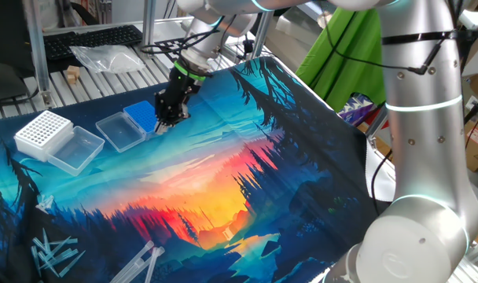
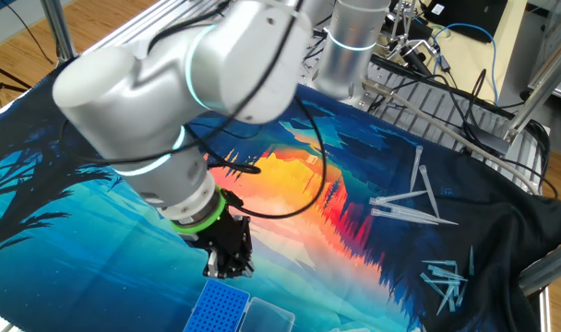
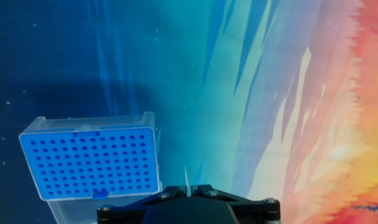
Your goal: Insert a small pipette tip into the holder for small pipette tips
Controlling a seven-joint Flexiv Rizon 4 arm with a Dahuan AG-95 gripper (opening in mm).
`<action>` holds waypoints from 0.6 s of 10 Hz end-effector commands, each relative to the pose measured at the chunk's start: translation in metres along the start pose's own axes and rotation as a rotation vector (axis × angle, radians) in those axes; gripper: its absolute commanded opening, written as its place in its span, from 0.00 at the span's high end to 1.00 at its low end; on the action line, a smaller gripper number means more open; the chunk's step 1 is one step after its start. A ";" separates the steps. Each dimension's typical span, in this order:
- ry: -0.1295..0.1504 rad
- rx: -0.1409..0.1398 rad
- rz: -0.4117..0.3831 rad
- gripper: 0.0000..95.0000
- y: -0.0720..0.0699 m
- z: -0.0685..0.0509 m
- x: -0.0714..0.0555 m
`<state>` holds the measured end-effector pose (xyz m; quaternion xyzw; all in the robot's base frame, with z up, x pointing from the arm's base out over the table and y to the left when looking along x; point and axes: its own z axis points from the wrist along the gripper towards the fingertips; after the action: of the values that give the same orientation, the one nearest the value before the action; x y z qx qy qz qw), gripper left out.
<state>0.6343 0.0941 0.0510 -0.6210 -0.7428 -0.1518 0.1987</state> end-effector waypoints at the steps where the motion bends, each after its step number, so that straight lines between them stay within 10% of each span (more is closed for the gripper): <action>1: 0.024 0.009 0.002 1.00 0.000 0.001 0.002; 4: -0.043 0.031 -0.041 1.00 0.001 -0.004 0.010; 6: -0.037 0.035 -0.038 1.00 0.003 -0.011 0.023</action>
<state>0.6342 0.1097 0.0690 -0.6068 -0.7600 -0.1305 0.1928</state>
